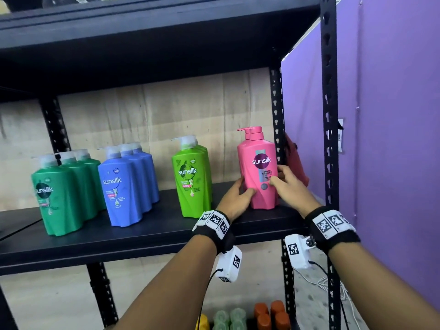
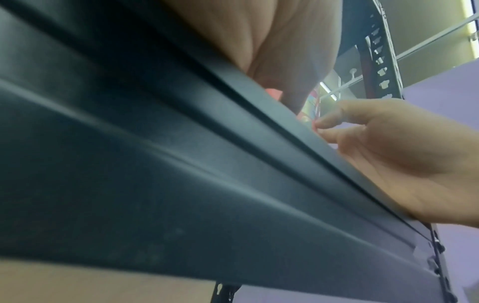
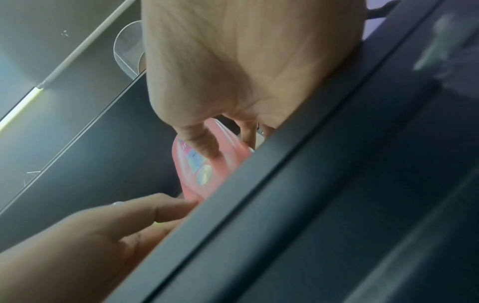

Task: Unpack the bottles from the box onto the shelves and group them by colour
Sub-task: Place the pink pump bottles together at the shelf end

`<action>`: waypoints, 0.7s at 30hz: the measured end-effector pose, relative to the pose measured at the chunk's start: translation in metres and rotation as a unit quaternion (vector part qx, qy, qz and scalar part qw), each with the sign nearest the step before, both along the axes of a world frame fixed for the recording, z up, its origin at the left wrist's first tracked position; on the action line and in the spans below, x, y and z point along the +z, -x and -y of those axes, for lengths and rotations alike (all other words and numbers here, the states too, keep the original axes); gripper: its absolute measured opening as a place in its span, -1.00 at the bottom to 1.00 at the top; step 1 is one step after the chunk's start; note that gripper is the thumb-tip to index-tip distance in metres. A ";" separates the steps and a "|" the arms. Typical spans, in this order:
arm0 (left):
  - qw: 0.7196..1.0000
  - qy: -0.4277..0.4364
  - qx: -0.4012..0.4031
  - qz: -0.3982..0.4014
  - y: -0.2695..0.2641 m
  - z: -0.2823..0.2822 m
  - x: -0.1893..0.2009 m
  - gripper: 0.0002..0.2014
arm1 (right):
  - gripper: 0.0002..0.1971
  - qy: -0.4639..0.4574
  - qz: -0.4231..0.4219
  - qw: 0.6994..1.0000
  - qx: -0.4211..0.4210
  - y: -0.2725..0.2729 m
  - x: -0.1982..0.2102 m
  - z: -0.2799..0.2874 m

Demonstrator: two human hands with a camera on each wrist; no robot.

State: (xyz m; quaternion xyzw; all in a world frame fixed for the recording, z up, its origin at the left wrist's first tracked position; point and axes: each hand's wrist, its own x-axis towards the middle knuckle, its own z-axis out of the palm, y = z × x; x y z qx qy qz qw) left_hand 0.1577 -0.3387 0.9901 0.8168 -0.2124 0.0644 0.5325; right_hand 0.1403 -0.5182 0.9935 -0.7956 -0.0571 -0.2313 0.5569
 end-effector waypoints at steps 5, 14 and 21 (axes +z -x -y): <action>0.998 -0.059 -0.013 0.028 0.003 0.008 -0.005 -0.13 | -0.46 0.029 -0.015 0.999 -0.004 -0.002 0.003 -0.004; 0.988 -0.153 0.011 0.005 0.001 0.006 -0.005 -0.07 | -0.29 0.025 -0.035 0.997 0.059 -0.001 0.001 -0.005; 0.984 -0.178 0.022 -0.003 0.000 0.008 -0.004 -0.11 | -0.25 0.045 -0.035 0.997 0.060 -0.006 -0.002 -0.003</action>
